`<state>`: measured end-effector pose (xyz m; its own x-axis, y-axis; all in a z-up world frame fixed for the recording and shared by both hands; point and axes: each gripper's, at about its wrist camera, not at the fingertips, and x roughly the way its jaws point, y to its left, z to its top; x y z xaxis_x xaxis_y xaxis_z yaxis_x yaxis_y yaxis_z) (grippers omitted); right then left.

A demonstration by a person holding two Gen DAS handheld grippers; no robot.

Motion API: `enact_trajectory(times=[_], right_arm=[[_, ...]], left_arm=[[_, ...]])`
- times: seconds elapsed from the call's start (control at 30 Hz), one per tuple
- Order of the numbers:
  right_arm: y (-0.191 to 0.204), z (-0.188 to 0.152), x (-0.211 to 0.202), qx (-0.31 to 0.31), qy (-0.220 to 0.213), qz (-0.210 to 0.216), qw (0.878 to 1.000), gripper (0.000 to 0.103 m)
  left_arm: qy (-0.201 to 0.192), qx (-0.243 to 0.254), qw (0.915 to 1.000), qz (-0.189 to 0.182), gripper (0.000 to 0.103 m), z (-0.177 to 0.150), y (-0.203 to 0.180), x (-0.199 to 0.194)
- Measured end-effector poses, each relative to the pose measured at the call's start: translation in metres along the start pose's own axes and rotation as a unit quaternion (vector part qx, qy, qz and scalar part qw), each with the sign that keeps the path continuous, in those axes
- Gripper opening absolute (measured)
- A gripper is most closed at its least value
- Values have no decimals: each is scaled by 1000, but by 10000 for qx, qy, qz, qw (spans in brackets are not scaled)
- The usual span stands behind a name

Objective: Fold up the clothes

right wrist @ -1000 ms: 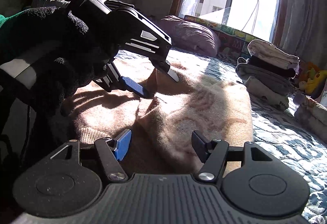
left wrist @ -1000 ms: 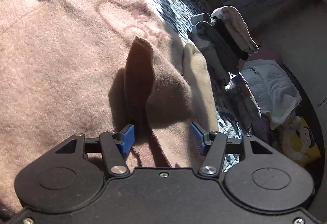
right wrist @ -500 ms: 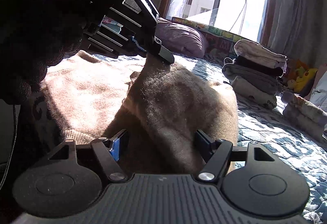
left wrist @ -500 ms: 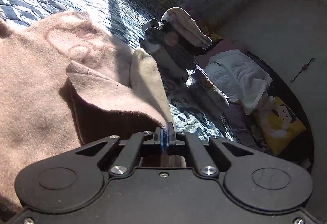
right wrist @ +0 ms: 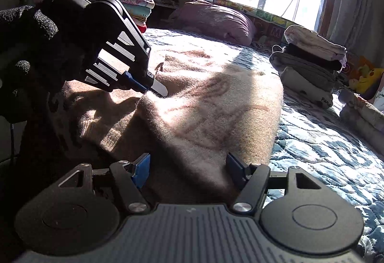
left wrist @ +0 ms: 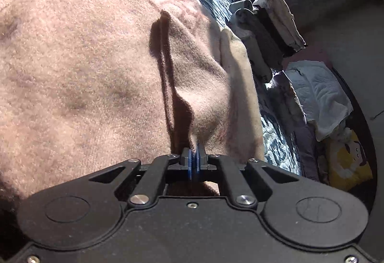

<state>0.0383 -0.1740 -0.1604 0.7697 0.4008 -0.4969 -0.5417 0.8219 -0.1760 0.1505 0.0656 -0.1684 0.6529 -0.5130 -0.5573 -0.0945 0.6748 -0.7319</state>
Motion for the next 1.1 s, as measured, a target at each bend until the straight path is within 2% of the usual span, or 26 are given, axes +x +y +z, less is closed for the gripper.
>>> enact_trajectory(times=[0.07,0.1,0.2,0.23,0.3,0.37,0.4,0.43,0.5,0.53,0.6,0.67,0.7,0.77,0.83,0.87,0.9,0.97,1.03,1.07,1.1], right_arm=[[0,0,-6,-2,-132,29,9999,60],[0,0,-9,-6,-236,31,9997,58],[2,5,-9,-64,-575,-52,9983,58],[5,7,-6,-105,-589,-61,9982,59],[10,10,1,-213,-585,-57,9980,59],[15,12,9,-296,-510,15,9983,58],[17,13,13,-272,-314,132,9991,56],[18,13,18,-250,-129,246,9993,54],[16,12,14,-287,-45,361,9989,52],[15,12,12,-304,-7,418,9987,51],[14,9,8,-315,-9,500,9982,51],[13,7,4,-329,-10,581,9978,51],[13,6,2,-363,-8,597,9976,51],[13,6,-3,-330,-45,638,9974,51],[10,9,-11,-237,-230,679,9971,47],[8,12,-12,-176,-392,590,9973,45],[5,15,-14,-115,-554,501,9971,44],[2,18,-14,69,-769,271,9966,47],[-4,15,1,298,-324,351,9984,61],[-7,14,8,412,-101,390,9983,62],[-10,12,15,515,111,433,9977,64]], left_arm=[[-133,-97,9997,-156,3,9,2,-6],[-158,-212,9992,-290,7,12,4,-7],[-272,-207,9981,-515,34,22,-3,-8],[-303,-195,9978,-565,39,25,-6,-8],[-342,-201,9977,-543,40,29,-9,-2],[-414,-153,9986,-284,39,31,-8,6],[-410,-144,9989,-166,22,32,-6,12],[-463,-92,9989,-60,0,32,-5,15],[-842,266,9961,90,0,27,-13,2],[-981,617,9930,242,0,23,-20,-2],[-963,1340,9822,900,0,14,-26,8],[-872,1002,9882,769,1,14,-12,13],[-862,1012,9879,794,2,17,-15,9],[-1001,1284,9811,1047,3,18,-27,-2],[-1194,1629,9711,1270,10,16,-38,-13],[-1311,1829,9664,1244,10,14,-45,-17],[-1383,2000,9628,1176,10,14,-52,-19],[-1306,2239,9622,839,17,19,-68,-11],[-1228,2557,9568,634,29,23,-84,6],[-1069,2642,9565,618,34,24,-86,16],[-846,2719,9561,692,47,24,-85,30]])
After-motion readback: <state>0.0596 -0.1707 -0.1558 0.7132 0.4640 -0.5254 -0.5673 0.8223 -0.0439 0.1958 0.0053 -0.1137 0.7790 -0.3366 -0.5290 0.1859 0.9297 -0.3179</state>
